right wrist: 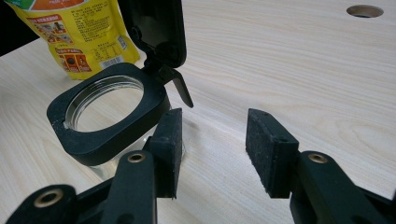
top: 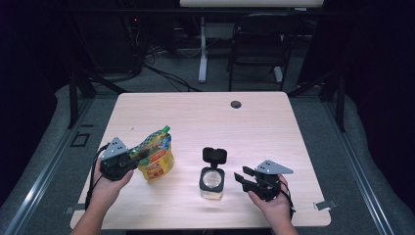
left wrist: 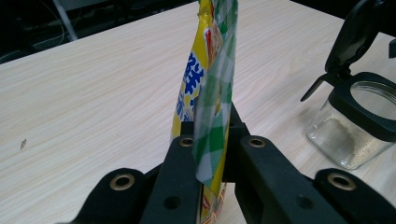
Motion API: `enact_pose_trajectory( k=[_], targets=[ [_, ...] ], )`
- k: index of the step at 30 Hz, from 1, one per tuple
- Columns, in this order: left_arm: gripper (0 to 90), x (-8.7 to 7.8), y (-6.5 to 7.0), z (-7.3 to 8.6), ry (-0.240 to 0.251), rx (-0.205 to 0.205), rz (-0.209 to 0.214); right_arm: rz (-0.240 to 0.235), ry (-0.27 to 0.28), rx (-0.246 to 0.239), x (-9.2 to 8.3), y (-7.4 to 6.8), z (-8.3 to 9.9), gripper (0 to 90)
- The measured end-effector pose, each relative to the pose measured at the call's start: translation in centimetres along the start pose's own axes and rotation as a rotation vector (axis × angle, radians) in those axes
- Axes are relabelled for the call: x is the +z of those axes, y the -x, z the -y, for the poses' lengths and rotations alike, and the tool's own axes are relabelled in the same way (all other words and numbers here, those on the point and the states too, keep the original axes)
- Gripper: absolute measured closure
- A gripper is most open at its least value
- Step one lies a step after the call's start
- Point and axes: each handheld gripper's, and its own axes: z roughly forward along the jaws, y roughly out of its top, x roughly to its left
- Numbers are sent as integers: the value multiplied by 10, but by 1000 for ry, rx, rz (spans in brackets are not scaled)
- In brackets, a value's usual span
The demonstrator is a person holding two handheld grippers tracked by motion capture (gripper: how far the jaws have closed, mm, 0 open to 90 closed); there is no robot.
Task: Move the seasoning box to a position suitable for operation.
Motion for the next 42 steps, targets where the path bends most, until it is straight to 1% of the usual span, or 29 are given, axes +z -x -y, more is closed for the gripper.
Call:
enact_pose_trajectory(
  k=[1, 4, 6, 7, 11, 14, 18, 19, 20, 21, 24, 28, 31, 33, 36, 39, 42],
  targets=[
    [900, 0, 1, -1, -5, 4, 2, 0, 0, 0, 0, 0, 0, 563],
    [900, 1, 4, -4, 3, 9, 16, 1, 0, 3, 0, 0, 0, 563],
    [900, 1, 6, -5, 11, 2, 32, 2, -3, 3, 0, 0, 0, 563],
    [900, 1, 8, -6, 17, 6, 39, 2, -2, 2, 0, 0, 0, 563],
    [900, 1, 16, -10, 33, 8, 65, 2, 0, 3, 0, 0, 0, 563],
    [900, 2, 22, -12, 36, 17, 85, 0, 1, 0, 0, 0, 0, 563],
    [900, 4, 28, -9, 34, 18, 112, 3, -1, -7, -1, 1, 0, 563],
    [900, 5, 29, -7, 30, 16, 117, 2, 2, -3, -1, 1, 0, 563],
    [900, 5, 29, -5, 42, 8, 125, 1, 4, -2, -1, 1, 0, 563],
    [900, 5, 30, -4, 43, 2, 134, 1, 6, 1, -1, 1, 0, 563],
    [900, 3, 31, -1, 46, -4, 143, 3, -2, -8, -1, 1, 0, 563],
    [900, -2, 34, 1, 40, 9, 157, 0, 1, -6, -1, 0, 0, 563],
    [900, -6, 33, 3, 33, 13, 173, 1, 0, -5, -1, 0, 0, 563],
    [893, -9, 32, 4, 16, 14, 170, 2, 0, -2, 0, 0, 0, 563],
    [849, -14, 31, 3, 22, 4, 167, 0, 0, -4, 0, -1, 0, 563],
    [821, -20, 32, 0, 26, 13, 141, 0, -2, -6, 1, -1, 0, 563],
    [816, -25, 33, -3, 12, 26, 119, -1, -2, -6, 0, -1, 0, 563]
  ],
)
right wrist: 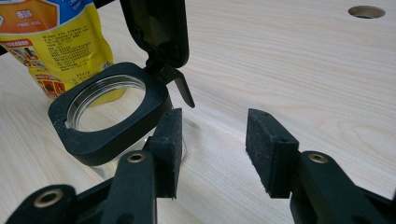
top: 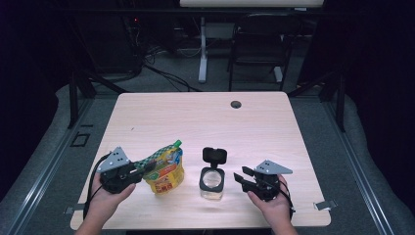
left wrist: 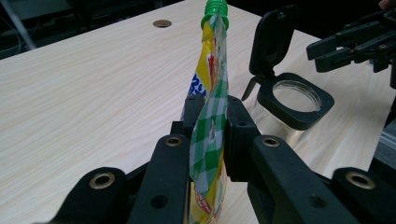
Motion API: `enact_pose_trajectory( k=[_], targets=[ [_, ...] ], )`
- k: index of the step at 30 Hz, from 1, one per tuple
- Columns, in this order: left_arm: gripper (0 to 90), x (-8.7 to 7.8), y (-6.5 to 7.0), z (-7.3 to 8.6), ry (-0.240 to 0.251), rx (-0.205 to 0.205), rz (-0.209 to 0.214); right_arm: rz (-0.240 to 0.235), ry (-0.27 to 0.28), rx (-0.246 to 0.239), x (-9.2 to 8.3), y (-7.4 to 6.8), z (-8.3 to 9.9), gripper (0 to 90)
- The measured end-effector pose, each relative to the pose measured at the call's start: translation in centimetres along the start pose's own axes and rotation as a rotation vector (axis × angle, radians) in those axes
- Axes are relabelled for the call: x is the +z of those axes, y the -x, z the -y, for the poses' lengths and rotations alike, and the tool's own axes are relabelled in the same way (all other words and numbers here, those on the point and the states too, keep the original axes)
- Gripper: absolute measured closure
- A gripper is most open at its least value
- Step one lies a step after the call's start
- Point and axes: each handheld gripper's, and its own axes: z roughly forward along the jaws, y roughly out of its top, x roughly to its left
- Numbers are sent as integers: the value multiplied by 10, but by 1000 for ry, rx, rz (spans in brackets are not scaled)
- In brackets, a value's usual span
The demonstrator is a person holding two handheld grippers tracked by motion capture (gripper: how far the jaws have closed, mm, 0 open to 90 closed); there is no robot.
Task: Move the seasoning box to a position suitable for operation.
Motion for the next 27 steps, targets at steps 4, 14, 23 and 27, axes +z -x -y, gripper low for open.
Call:
enact_pose_trajectory(
  k=[4, 14, 23, 27],
  targets=[
    [842, -1, 3, 0, -4, 20, -29, -1, 1, 1, 0, 0, 0, 562],
    [894, 1, 13, -2, -16, 90, -93, -4, -3, -2, 0, 0, 0, 560],
    [900, 0, 12, -2, -17, 106, -56, -4, -6, -4, 0, -1, 0, 560],
    [899, 0, 10, -1, -12, 89, -58, -3, -6, -5, 0, 0, 0, 560]
  ],
)
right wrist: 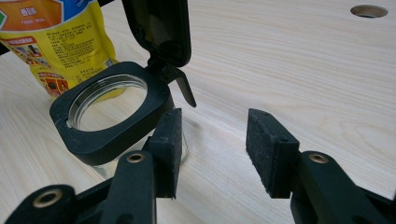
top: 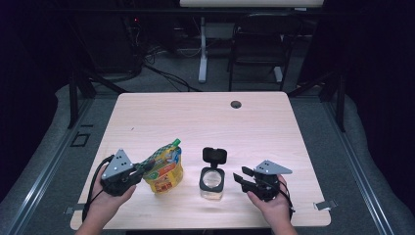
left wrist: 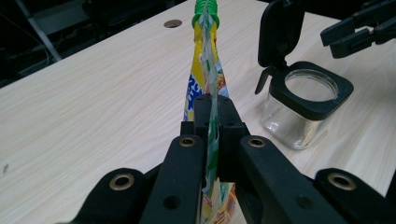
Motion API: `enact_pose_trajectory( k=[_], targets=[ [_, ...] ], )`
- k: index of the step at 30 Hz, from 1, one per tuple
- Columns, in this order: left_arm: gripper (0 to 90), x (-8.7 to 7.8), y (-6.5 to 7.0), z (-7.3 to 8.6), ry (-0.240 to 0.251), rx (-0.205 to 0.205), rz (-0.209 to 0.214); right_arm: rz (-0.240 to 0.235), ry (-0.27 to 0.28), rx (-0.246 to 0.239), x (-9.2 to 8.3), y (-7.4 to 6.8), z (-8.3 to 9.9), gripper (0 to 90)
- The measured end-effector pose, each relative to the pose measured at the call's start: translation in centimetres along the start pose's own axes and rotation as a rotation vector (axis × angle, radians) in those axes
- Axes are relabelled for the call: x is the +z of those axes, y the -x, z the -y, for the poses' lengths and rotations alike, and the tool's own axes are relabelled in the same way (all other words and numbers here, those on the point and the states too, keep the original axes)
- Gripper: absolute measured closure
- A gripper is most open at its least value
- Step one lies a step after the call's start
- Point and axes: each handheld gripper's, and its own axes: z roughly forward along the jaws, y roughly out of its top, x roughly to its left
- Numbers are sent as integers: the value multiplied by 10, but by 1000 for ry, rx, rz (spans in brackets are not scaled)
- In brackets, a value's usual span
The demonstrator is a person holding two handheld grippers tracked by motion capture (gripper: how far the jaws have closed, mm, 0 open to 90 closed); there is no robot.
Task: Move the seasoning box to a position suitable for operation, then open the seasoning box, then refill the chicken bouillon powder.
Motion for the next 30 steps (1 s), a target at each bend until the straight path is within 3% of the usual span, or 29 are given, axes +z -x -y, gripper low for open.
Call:
enact_pose_trajectory(
  k=[13, 18, 25, 30],
  targets=[
    [678, 7, -3, 10, -13, -60, 20, -3, 5, 5, 0, 0, 0, 559],
    [661, 7, -5, 14, -19, -88, 17, -2, 4, 5, 0, 0, 0, 558],
    [566, 10, -10, 22, -20, -158, 64, -2, -4, 2, 1, 0, 0, 556],
    [527, 13, -11, 27, -29, -162, 61, -2, 2, 8, 1, 0, 0, 556]
  ],
)
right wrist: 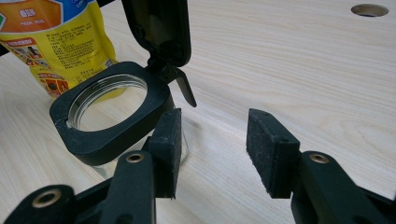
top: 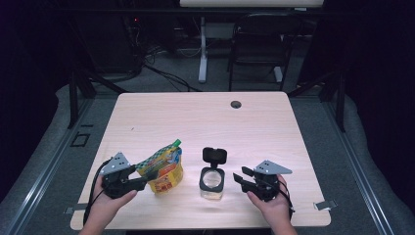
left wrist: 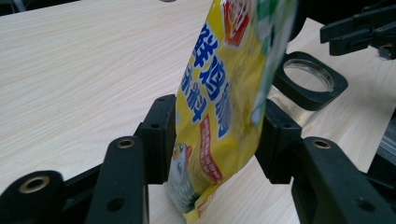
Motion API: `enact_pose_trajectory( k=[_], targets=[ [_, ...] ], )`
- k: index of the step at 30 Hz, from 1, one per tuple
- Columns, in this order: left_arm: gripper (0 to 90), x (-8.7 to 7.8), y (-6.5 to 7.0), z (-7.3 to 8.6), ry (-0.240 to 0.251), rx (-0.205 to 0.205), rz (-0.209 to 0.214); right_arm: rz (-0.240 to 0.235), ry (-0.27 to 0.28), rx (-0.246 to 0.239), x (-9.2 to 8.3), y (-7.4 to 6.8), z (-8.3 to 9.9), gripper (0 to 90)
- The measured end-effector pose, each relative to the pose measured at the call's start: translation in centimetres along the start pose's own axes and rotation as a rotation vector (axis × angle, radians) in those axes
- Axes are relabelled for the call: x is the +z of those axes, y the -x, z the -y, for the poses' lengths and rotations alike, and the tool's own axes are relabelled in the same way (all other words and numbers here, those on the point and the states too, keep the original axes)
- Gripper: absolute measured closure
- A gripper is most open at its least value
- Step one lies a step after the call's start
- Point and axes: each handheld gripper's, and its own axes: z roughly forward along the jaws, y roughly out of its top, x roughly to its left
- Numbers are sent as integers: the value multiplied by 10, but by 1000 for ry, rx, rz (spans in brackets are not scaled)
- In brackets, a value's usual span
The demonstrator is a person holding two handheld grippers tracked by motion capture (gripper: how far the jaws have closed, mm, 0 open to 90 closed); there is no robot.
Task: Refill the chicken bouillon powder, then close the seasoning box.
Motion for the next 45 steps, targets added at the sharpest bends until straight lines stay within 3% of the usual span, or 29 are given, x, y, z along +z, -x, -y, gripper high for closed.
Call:
enact_pose_trajectory(
  k=[11, 19, 33, 45],
  targets=[
    [491, 7, -3, 7, -24, -7, 27, 1, -3, -8, 0, 1, 0, 554],
    [486, 7, -7, 10, -25, -47, 23, -3, -6, -12, 2, 0, 1, 553],
    [424, 17, -13, 18, -51, -109, 60, -8, -9, -20, 3, -2, 1, 549],
    [393, 24, -17, 25, -82, -121, 58, -11, -6, -24, 3, -2, 1, 545]
  ],
)
